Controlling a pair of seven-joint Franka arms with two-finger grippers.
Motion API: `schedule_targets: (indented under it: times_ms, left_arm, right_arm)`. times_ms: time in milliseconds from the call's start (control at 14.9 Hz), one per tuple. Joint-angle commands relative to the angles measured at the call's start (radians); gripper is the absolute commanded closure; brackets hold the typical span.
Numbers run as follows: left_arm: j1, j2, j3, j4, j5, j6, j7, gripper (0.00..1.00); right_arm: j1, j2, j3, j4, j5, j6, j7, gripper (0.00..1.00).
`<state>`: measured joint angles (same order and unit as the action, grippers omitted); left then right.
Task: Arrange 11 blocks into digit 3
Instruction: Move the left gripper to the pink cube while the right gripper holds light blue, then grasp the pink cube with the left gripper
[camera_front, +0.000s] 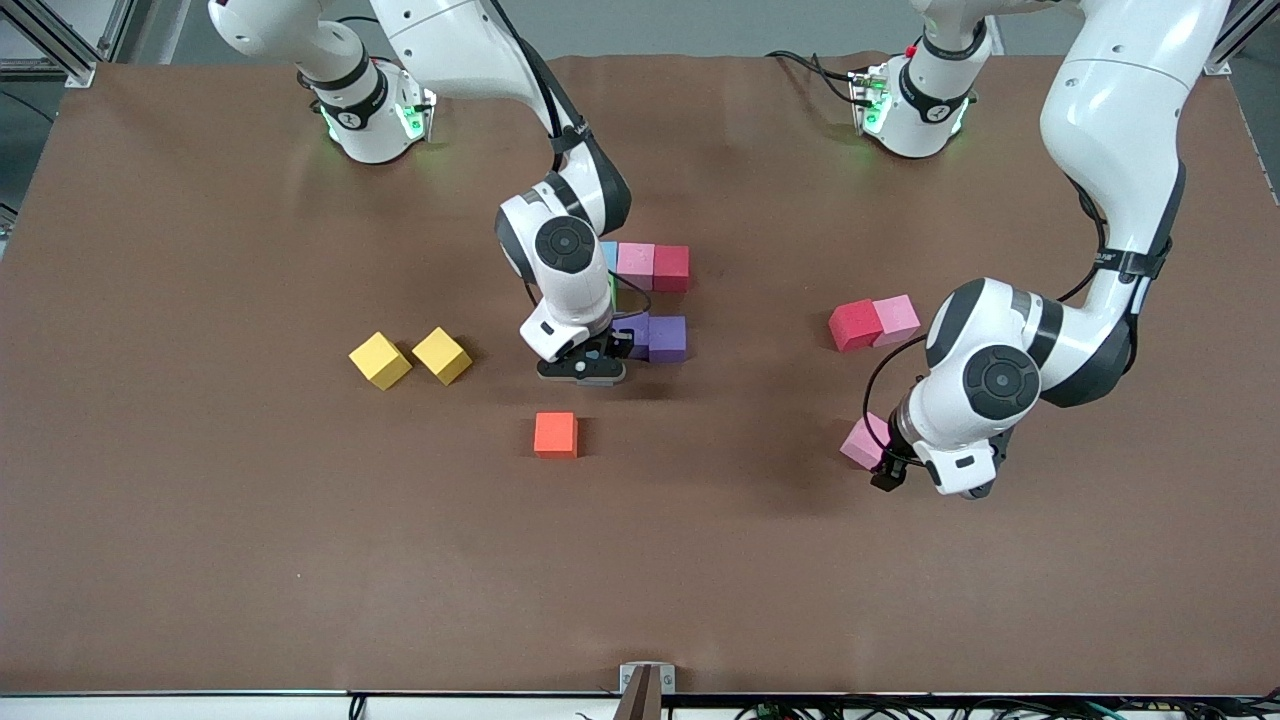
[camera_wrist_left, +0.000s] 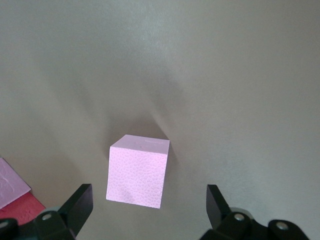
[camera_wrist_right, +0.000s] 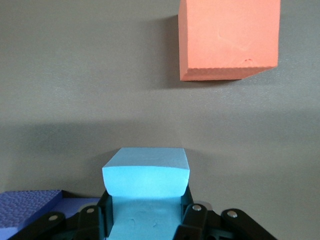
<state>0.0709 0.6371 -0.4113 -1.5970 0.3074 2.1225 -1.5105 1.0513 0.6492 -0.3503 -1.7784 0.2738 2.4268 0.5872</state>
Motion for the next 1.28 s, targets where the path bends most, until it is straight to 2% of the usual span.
schedule_targets:
  times_ms: [0, 269, 403, 1210]
  left_arm:
    - [-0.003, 0.018, -0.004, 0.008, 0.002, 0.002, 0.024, 0.0]
    - [-0.008, 0.027, -0.003, -0.006, 0.015, 0.002, 0.027, 0.0]
    - [-0.002, 0.03, -0.004, -0.02, 0.058, 0.005, 0.041, 0.0]
    - [0.023, 0.033, -0.004, -0.124, 0.068, 0.168, 0.069, 0.0]
  right_arm:
    - [0.012, -0.005, 0.002, -0.019, -0.004, 0.017, -0.003, 0.91]
    - [0.012, -0.005, 0.002, -0.019, -0.007, 0.017, -0.056, 0.91]
    - [0.012, -0.005, 0.002, -0.019, -0.007, 0.017, -0.056, 0.91]
    - [0.006, -0.005, 0.002, -0.021, -0.005, 0.005, -0.055, 0.88]
